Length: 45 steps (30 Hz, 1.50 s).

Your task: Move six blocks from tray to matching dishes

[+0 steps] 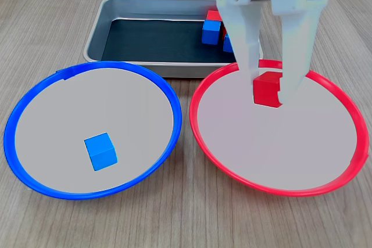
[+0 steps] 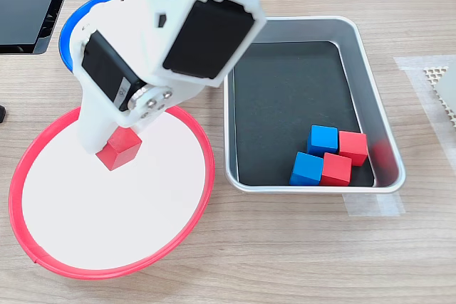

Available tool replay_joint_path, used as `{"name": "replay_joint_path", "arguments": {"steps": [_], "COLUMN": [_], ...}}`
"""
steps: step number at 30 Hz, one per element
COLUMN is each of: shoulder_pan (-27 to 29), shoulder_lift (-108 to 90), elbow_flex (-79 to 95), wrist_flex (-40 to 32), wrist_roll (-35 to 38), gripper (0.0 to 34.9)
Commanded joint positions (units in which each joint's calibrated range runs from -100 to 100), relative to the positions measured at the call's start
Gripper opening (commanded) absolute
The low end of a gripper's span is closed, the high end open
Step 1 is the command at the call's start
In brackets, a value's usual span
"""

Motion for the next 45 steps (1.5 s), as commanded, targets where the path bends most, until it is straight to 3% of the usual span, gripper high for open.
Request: {"name": "replay_joint_path", "arguments": {"steps": [1, 4, 6, 9, 14, 20, 22, 26, 45], "shoulder_pan": [-0.6, 0.0, 0.7, 1.9, 5.7, 7.8, 6.1, 2.3, 1.4], "shoulder_lift": [-0.2, -2.2, -5.9, -11.6, -25.9, -38.8, -40.1, -40.1, -41.3], "elbow_flex": [0.0, 0.5, 2.5, 7.8, 25.4, 46.5, 50.5, 52.2, 58.1], "wrist_flex": [-0.1, 3.0, 9.2, 16.8, 23.3, 15.9, 12.5, 10.6, 10.2], "wrist_roll": [1.6, 3.0, 5.6, 9.4, 16.8, 21.9, 21.1, 19.5, 22.8], "gripper": [23.5, 20.1, 18.0, 0.3, 0.2, 0.3, 2.7, 10.1, 13.9]}}
